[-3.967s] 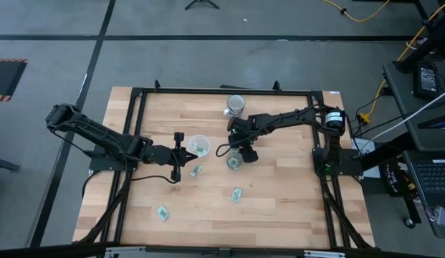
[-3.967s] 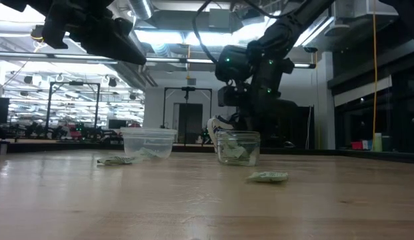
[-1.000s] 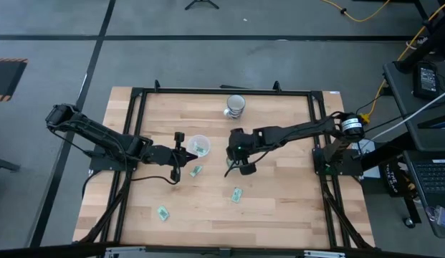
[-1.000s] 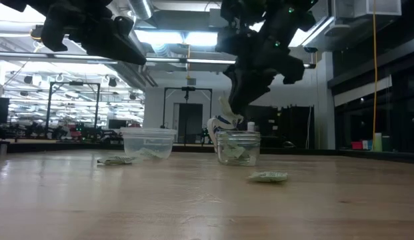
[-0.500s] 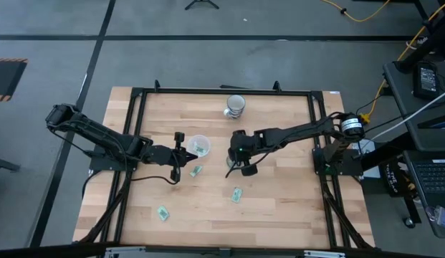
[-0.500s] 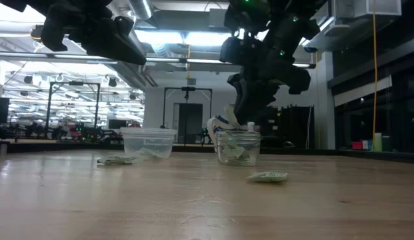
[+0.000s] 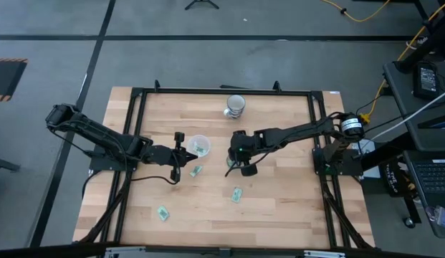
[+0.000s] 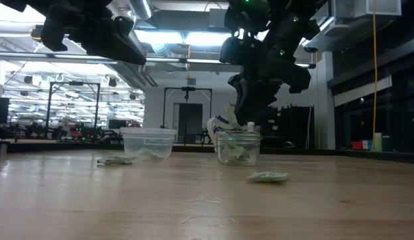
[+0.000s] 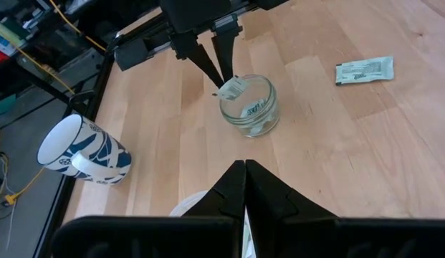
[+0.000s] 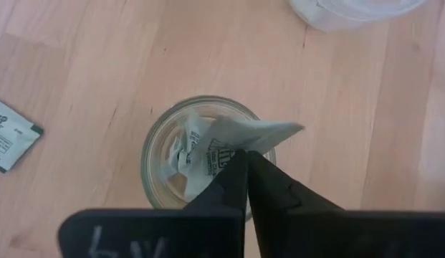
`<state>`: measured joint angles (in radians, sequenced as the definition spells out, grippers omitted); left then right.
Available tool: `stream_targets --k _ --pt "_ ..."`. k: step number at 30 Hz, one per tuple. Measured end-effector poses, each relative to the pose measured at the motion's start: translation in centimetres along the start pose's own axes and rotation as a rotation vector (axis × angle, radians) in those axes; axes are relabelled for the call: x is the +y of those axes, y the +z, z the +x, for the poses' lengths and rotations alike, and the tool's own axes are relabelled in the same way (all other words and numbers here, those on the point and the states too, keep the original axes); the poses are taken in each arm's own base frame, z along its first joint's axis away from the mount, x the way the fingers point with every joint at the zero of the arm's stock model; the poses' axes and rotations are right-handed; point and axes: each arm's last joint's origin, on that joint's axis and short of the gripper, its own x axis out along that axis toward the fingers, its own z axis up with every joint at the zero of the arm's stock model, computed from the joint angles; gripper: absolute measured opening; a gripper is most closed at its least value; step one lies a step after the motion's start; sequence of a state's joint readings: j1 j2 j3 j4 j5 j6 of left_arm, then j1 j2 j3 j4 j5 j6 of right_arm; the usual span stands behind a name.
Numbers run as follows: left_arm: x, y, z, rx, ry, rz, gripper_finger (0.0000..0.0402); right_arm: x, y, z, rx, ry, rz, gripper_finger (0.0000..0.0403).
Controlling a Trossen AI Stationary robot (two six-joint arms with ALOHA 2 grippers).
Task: Pick and place Stevia / Truvia into bins
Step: Put the stevia packet into the transparent container, then put the stevia packet into the plastic container
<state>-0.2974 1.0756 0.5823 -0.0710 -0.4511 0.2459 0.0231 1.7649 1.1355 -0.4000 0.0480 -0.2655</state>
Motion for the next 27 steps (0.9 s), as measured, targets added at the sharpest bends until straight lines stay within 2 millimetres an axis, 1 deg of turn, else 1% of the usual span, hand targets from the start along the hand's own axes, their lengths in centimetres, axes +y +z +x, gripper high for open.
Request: stream_targets --k 10,15,17,21,24,27 --pt "0.0 0.0 0.0 0.000 0.000 0.000 0.0006 0.0 -0.1 0.0 0.006 0.002 -0.003 0.0069" --pt "0.0 0.0 0.0 0.000 0.000 0.000 0.0006 0.0 0.1 -0.5 0.003 0.001 -0.006 0.0079" --pt "0.0 0.1 0.0 -0.005 0.007 -0.003 0.0006 -0.2 0.4 -1.4 -0.002 -0.001 -0.005 0.0079" --pt "0.3 0.7 0.0 -0.062 0.058 -0.035 0.0006 -0.5 1.2 -3.7 -0.067 -0.020 -0.004 0.0073" --pt "0.4 1.1 -0.1 -0.091 0.078 -0.052 0.0011 -0.7 1.4 -5.8 -0.114 -0.034 0.000 0.0051" --pt "0.4 1.0 0.0 -0.081 0.074 -0.055 0.0027 -0.6 1.2 -7.9 -0.166 -0.044 0.011 0.0018"
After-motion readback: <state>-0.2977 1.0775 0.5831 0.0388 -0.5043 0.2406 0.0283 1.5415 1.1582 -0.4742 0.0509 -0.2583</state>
